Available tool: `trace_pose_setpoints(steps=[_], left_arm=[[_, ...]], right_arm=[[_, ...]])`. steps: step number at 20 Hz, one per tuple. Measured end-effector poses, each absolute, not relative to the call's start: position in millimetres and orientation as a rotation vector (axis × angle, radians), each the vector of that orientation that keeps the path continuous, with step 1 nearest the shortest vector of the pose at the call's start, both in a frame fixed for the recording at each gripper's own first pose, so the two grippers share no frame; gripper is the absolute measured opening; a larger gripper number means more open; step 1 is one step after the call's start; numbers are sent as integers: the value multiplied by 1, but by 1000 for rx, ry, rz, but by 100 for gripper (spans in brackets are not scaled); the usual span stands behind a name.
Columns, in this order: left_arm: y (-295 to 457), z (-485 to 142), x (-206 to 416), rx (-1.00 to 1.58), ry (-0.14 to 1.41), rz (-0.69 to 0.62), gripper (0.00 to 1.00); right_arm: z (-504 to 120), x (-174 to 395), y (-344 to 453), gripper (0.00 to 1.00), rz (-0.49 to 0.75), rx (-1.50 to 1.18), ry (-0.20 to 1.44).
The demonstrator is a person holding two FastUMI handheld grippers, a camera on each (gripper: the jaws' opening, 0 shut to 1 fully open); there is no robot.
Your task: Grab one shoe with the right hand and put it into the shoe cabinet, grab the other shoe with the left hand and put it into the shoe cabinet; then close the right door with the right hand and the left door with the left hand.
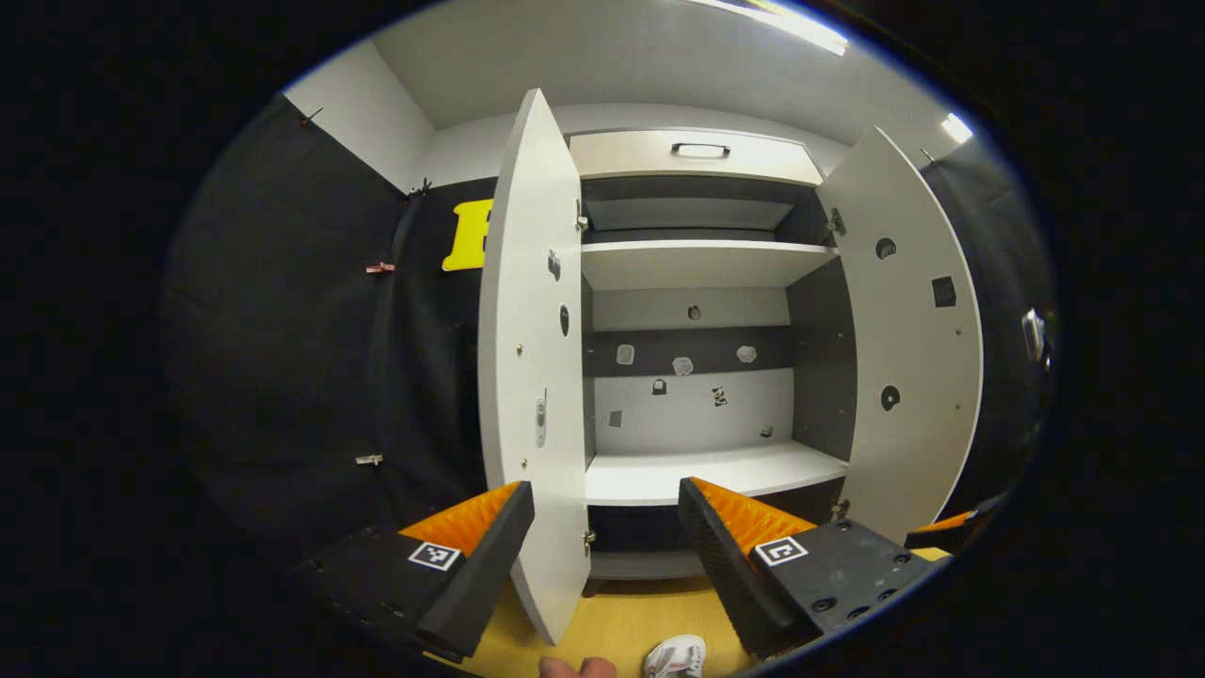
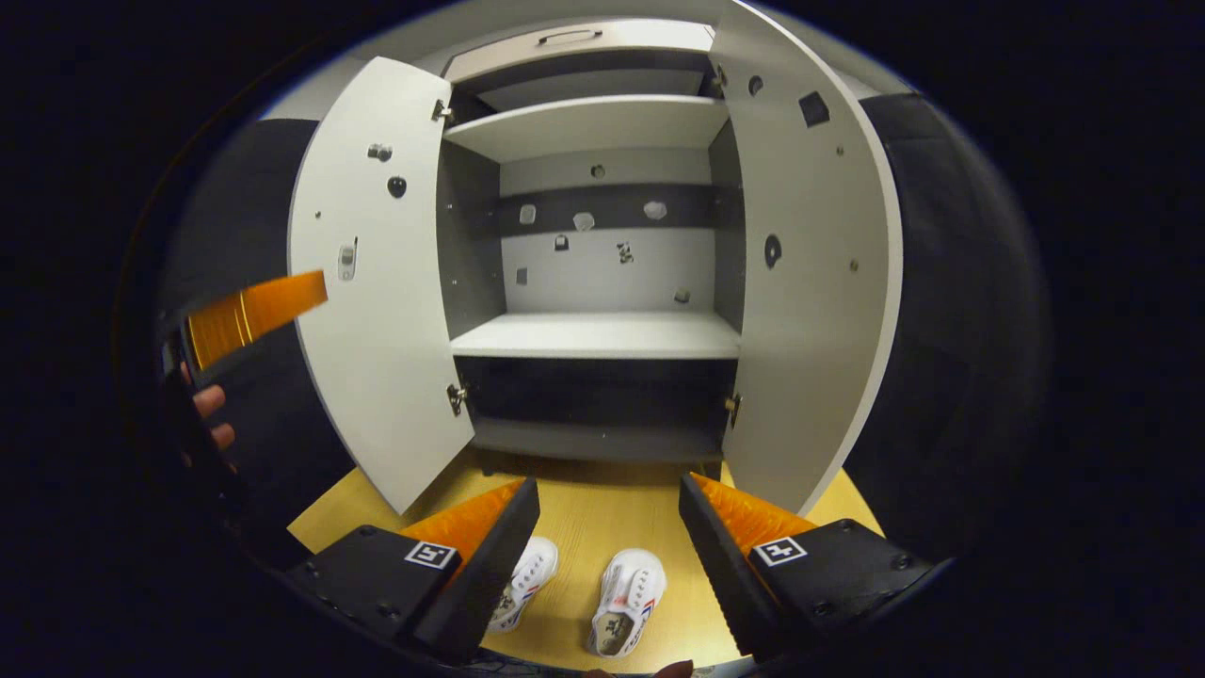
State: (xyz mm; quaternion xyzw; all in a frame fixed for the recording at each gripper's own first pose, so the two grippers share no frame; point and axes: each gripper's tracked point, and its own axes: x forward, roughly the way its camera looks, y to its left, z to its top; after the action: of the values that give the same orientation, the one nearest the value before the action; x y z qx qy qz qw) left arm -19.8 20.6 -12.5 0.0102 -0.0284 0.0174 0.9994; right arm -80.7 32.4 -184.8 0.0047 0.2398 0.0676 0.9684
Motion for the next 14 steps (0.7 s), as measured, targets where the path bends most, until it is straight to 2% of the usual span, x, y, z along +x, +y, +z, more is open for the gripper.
trace_pose_setpoints(steps=[9, 13, 14], left_arm=[[50, -48, -21, 42, -5, 73, 97], [55, -69, -22, 66, 40, 80, 97], [56, -73, -23, 69, 48, 80, 97]], right_arm=[[-370, -139, 44, 95, 82, 110, 851], [-435, -149, 35, 73, 1, 134, 937], [-447, -150, 31, 63, -27, 133, 946]])
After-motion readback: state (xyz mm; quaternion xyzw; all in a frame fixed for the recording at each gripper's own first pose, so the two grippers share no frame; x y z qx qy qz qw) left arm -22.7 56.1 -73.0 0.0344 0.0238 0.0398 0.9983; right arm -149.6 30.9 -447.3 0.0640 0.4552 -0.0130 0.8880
